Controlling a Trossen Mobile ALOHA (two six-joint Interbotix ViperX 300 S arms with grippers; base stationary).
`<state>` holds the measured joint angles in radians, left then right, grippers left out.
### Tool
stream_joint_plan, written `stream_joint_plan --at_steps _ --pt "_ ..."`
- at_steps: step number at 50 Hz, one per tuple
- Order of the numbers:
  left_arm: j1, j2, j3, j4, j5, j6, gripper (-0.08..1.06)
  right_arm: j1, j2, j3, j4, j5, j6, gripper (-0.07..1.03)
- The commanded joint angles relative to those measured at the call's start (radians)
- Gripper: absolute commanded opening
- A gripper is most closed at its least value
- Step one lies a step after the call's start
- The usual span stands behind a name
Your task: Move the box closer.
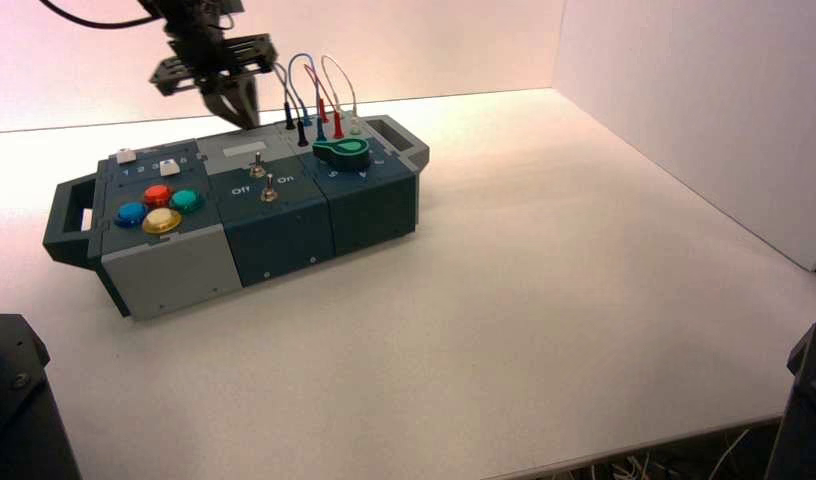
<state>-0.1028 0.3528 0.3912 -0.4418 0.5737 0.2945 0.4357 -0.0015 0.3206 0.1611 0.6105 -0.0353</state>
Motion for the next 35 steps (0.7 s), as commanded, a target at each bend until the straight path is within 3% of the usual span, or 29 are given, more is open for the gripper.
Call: stream_joint_plan --at_steps 1,17,35 --pt "-0.046 -0.009 0.021 -0.031 0.006 0.009 -0.03 -0.015 -0.058 0.005 -0.005 -0.011 -0.005 -0.02" --pt "-0.058 -0.051 0.094 -0.052 -0.008 0.008 -0.03 -0.032 -0.114 0.055 -0.008 -0.02 -0.005 -0.02" --pt "-0.08 -0.133 0.233 -0.089 -0.075 0.002 -0.03 -0.035 -0.141 0.084 -0.008 -0.031 -0.002 -0.02"
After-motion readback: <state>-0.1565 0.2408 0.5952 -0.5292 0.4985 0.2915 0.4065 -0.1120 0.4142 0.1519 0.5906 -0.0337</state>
